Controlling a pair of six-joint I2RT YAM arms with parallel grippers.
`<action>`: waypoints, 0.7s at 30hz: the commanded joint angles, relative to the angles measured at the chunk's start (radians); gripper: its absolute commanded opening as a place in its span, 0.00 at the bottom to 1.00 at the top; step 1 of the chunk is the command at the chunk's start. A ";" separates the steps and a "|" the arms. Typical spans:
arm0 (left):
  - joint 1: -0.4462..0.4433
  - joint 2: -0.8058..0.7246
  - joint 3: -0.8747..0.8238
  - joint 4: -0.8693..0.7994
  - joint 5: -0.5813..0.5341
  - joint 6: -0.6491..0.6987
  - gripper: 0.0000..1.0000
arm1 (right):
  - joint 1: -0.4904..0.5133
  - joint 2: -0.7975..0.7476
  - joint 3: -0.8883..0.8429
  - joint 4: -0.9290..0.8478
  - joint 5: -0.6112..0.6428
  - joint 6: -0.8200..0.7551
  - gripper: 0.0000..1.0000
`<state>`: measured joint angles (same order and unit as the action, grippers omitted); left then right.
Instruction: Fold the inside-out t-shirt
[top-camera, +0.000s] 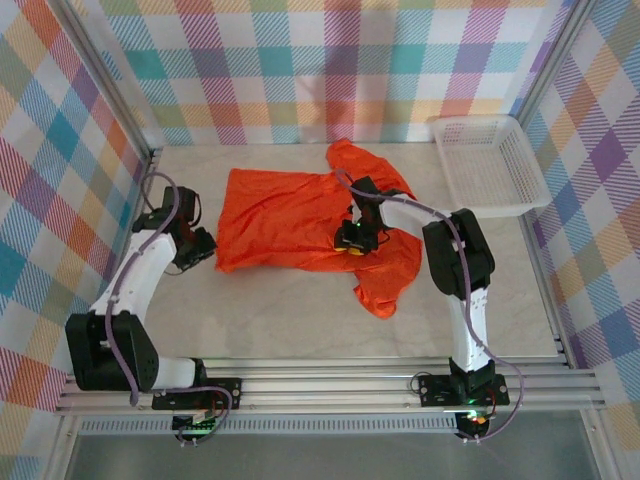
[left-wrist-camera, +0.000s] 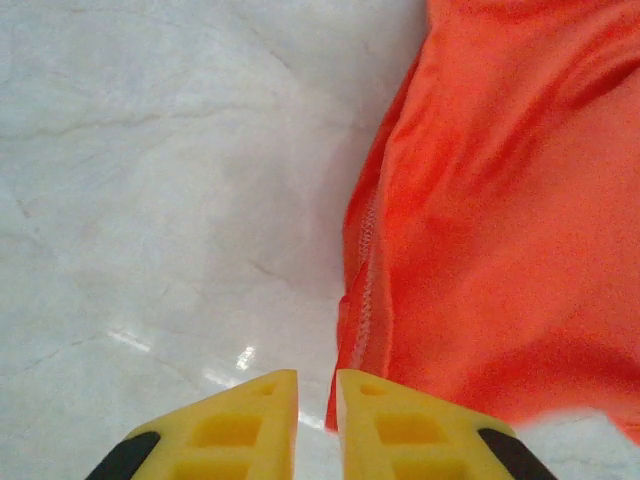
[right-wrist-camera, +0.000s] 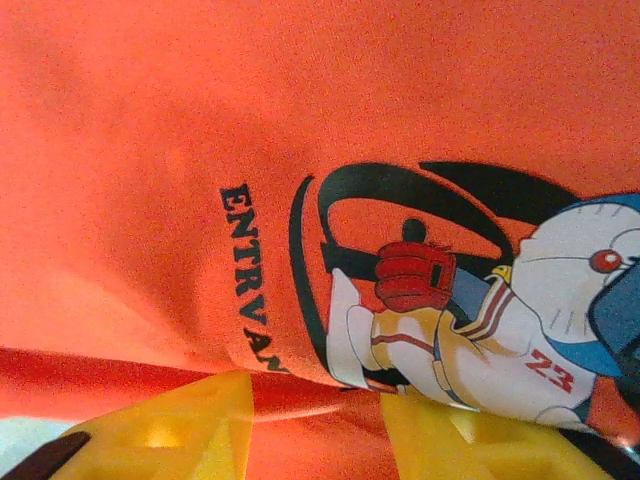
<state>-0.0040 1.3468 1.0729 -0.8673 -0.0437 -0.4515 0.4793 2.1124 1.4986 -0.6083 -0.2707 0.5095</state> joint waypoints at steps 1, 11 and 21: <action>-0.002 0.035 -0.087 -0.048 -0.016 0.002 0.18 | -0.007 0.041 -0.076 -0.033 0.056 0.004 0.42; -0.008 0.215 -0.112 0.131 0.082 -0.062 0.49 | -0.007 0.015 -0.090 -0.035 0.032 -0.021 0.44; -0.008 0.306 -0.081 0.195 0.157 -0.077 0.24 | -0.006 0.000 -0.118 -0.029 0.027 -0.028 0.45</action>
<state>-0.0063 1.6558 1.0023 -0.6849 0.0799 -0.5159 0.4770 2.0781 1.4349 -0.5381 -0.2928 0.5007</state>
